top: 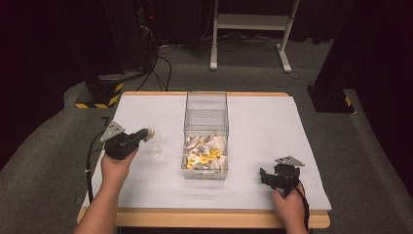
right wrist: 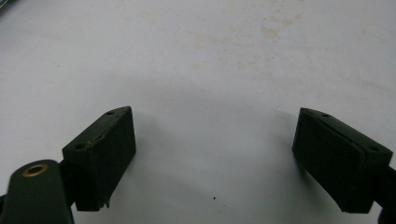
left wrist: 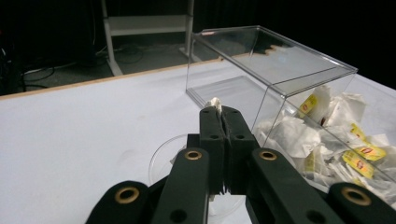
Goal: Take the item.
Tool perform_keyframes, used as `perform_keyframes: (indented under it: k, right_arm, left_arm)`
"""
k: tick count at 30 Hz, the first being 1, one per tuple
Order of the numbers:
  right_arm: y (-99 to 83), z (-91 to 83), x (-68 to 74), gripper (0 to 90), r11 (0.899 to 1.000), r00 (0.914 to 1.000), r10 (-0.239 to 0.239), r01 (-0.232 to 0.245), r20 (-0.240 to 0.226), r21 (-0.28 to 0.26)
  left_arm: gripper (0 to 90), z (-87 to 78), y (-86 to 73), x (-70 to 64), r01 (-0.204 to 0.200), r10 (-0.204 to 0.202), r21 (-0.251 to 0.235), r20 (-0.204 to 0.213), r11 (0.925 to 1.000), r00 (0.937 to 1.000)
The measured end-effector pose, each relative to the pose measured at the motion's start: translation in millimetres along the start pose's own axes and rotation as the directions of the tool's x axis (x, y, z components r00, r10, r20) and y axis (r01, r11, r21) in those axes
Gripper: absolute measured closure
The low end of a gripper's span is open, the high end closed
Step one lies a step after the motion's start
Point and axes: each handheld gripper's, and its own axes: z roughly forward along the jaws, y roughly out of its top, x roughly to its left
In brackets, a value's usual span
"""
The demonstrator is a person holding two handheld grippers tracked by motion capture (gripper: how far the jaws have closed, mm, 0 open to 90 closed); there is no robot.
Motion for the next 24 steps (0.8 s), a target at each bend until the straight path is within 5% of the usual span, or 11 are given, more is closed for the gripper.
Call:
perform_keyframes:
  k: [11, 24]
  right_arm:
    - [0.0, 0.0, 0.0, 13.3, 1.0, 1.0, 0.0, 0.0, 0.0, 0.0]
    - [0.0, 0.0, 0.0, 13.2, 1.0, 1.0, 0.0, 0.0, 0.0, 0.0]
  left_arm:
    - [86.9, 12.0, -5.4, 2.0, 0.007, -0.006, 0.041, -0.02, 0.9991, 0.9998]
    - [72.5, 7.5, -4.1, 0.3, -0.002, 0.003, 0.046, -0.027, 0.9989, 0.9996]
